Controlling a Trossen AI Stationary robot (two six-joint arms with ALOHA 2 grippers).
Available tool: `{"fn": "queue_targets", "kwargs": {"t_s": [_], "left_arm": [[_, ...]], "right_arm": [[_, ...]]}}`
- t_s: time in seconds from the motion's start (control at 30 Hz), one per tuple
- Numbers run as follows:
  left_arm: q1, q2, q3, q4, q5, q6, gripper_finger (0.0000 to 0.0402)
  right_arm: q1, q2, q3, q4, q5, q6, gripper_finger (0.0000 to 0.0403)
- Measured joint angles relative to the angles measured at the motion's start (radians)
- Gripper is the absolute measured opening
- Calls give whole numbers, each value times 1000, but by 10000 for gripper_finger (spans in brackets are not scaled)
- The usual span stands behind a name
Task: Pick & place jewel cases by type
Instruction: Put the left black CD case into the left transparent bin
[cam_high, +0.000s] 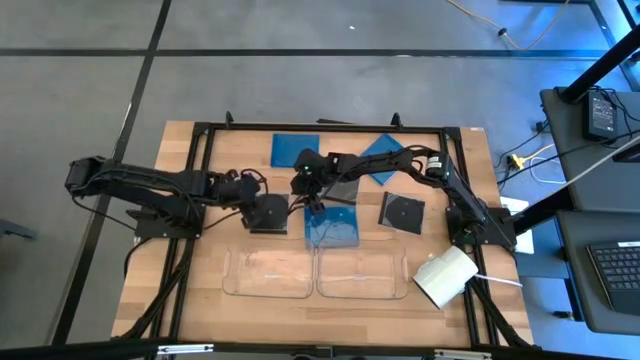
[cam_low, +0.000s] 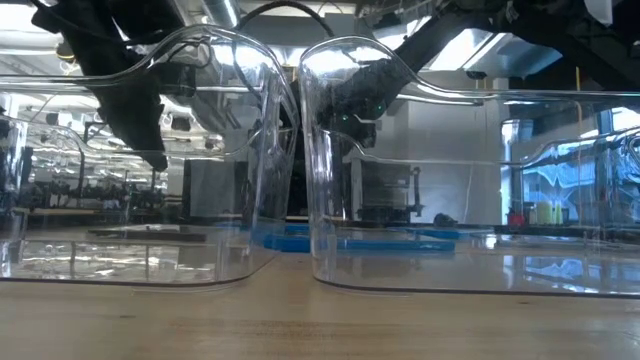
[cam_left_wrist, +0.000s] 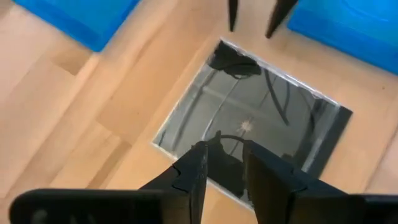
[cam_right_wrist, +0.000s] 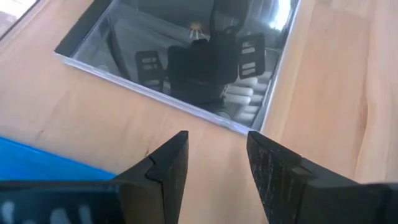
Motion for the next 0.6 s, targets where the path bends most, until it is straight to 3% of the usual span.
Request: {"fn": "queue_targets", "kwargs": {"t_s": [0.17, 0.33, 0.6], "left_arm": [[1, 0, 0, 35, -138, 5, 105], [1, 0, 0, 35, -286, 5, 111], [1, 0, 0, 35, -282, 48, 111]], "right_arm": [[-1, 0, 0, 54, 0, -37, 168], [-1, 0, 0, 119, -10, 53, 168], [-4, 0, 0, 140, -27, 202, 168]]}}
